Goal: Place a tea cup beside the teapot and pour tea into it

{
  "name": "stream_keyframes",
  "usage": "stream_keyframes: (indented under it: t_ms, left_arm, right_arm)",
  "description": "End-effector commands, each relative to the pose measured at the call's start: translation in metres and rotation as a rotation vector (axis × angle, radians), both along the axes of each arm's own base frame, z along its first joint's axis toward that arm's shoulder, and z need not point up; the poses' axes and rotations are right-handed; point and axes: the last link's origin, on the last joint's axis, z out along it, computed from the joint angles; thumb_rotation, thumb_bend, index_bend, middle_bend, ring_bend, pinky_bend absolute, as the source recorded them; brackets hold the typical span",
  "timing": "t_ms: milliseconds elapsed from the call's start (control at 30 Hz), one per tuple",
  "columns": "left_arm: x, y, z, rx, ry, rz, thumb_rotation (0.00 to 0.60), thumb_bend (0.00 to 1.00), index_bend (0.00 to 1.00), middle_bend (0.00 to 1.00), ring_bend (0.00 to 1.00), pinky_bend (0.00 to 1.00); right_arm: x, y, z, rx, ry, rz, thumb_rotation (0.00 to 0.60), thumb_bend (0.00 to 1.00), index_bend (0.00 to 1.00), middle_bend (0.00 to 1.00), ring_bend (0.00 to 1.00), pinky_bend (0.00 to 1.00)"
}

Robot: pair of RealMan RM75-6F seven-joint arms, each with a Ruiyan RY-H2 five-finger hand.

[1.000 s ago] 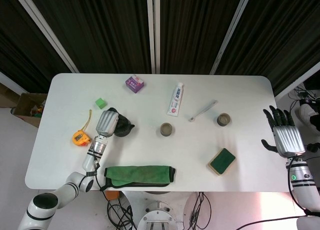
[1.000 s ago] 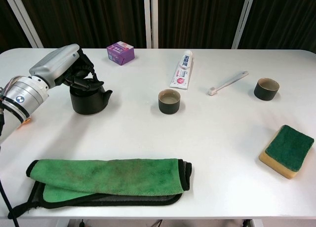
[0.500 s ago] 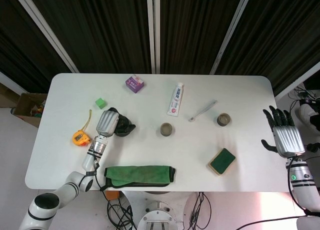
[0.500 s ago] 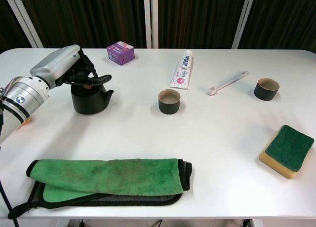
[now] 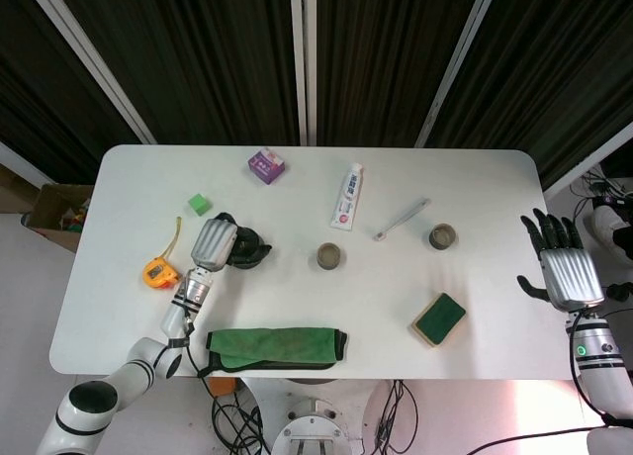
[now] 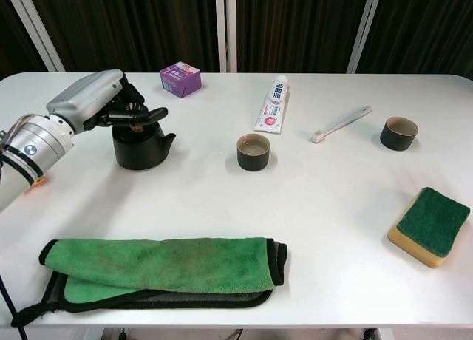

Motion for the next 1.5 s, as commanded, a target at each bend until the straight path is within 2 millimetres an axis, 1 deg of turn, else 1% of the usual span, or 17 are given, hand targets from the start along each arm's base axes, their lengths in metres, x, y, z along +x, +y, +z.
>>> stream_keyframes:
  t_ms: [33,133,233,433,500,533,600,667,767,867,933,1000,1100,1200,1300,1400,1500]
  left_arm:
    - [0.000,0.001,0.001,0.004,0.002,-0.005,0.167,0.13,0.85,0.85,0.79,0.38]
    - [0.001,0.002,0.002,0.007,0.006,-0.012,0.167,0.13,0.78,0.82,0.76,0.38]
    - [0.001,0.002,0.003,0.008,0.016,-0.022,0.169,0.13,0.68,0.74,0.67,0.37]
    - [0.001,0.003,0.007,0.015,0.024,-0.035,0.149,0.13,0.39,0.49,0.40,0.26]
    - [0.000,0.004,0.011,0.025,0.027,-0.041,0.120,0.13,0.28,0.38,0.29,0.21]
    - [0.000,0.004,0.013,0.031,0.023,-0.044,0.111,0.13,0.25,0.34,0.25,0.21]
    - [0.001,0.005,0.023,0.060,0.009,-0.055,0.086,0.12,0.18,0.26,0.17,0.19]
    - [0.001,0.004,0.034,0.087,-0.007,-0.069,0.065,0.09,0.17,0.24,0.14,0.17]
    - [0.000,-0.004,0.065,0.152,-0.018,-0.103,0.053,0.06,0.17,0.23,0.12,0.16]
    - [-0.006,-0.021,0.106,0.188,0.027,-0.094,0.053,0.06,0.17,0.21,0.12,0.16]
    - [-0.014,-0.041,0.136,0.152,0.110,-0.061,0.077,0.06,0.17,0.20,0.12,0.16]
    - [-0.026,-0.066,0.165,0.122,0.221,-0.018,0.137,0.06,0.16,0.20,0.12,0.17]
    - [-0.047,-0.104,0.194,0.106,0.363,0.045,0.159,0.06,0.16,0.19,0.12,0.17]
    - [-0.068,-0.137,0.213,0.124,0.446,0.097,0.185,0.06,0.14,0.19,0.12,0.18]
    - [-0.088,-0.162,0.226,0.178,0.452,0.143,0.203,0.06,0.14,0.19,0.12,0.18]
    - [-0.103,-0.183,0.232,0.177,0.398,0.191,0.205,0.06,0.14,0.19,0.12,0.18]
    - [-0.113,-0.196,0.236,0.174,0.403,0.204,0.203,0.06,0.14,0.19,0.12,0.18]
  right_arm:
    - [0.000,0.000,0.000,0.000,0.000,0.001,0.600,0.19,0.00,0.00,0.00,0.00]
    - [0.001,0.000,0.000,-0.001,0.001,0.003,0.600,0.19,0.00,0.00,0.00,0.00]
    - [0.001,0.000,0.001,-0.002,0.001,0.004,0.600,0.19,0.00,0.00,0.00,0.00]
    - [0.001,-0.001,0.001,-0.002,0.001,0.003,0.600,0.20,0.00,0.00,0.00,0.00]
    - [0.002,-0.001,0.001,-0.003,0.001,0.005,0.600,0.19,0.00,0.00,0.00,0.00]
    - [0.002,-0.001,0.001,-0.004,0.000,0.006,0.600,0.19,0.00,0.00,0.00,0.00]
    - [0.002,-0.001,0.002,-0.008,0.000,0.008,0.600,0.20,0.00,0.00,0.00,0.00]
    - [0.002,0.000,0.004,-0.013,0.001,0.009,0.600,0.19,0.00,0.00,0.00,0.00]
    - [0.000,0.002,0.006,-0.022,0.006,0.005,0.600,0.19,0.00,0.00,0.00,0.00]
    - [-0.006,0.007,0.010,-0.035,0.014,-0.007,0.600,0.19,0.00,0.00,0.00,0.00]
    - [-0.013,0.012,0.012,-0.043,0.016,-0.021,0.600,0.19,0.00,0.00,0.00,0.00]
    - [-0.021,0.018,0.014,-0.052,0.020,-0.037,0.600,0.19,0.00,0.00,0.00,0.00]
    - [-0.034,0.030,0.019,-0.073,0.034,-0.058,0.600,0.19,0.00,0.00,0.00,0.00]
    - [-0.048,0.045,0.023,-0.095,0.055,-0.083,0.600,0.19,0.00,0.00,0.00,0.00]
    - [-0.062,0.060,0.025,-0.096,0.054,-0.096,0.600,0.19,0.00,0.00,0.00,0.00]
    - [-0.073,0.073,0.029,-0.107,0.077,-0.116,0.600,0.19,0.00,0.00,0.00,0.00]
    - [-0.077,0.081,0.030,-0.119,0.078,-0.119,0.600,0.19,0.00,0.00,0.00,0.00]
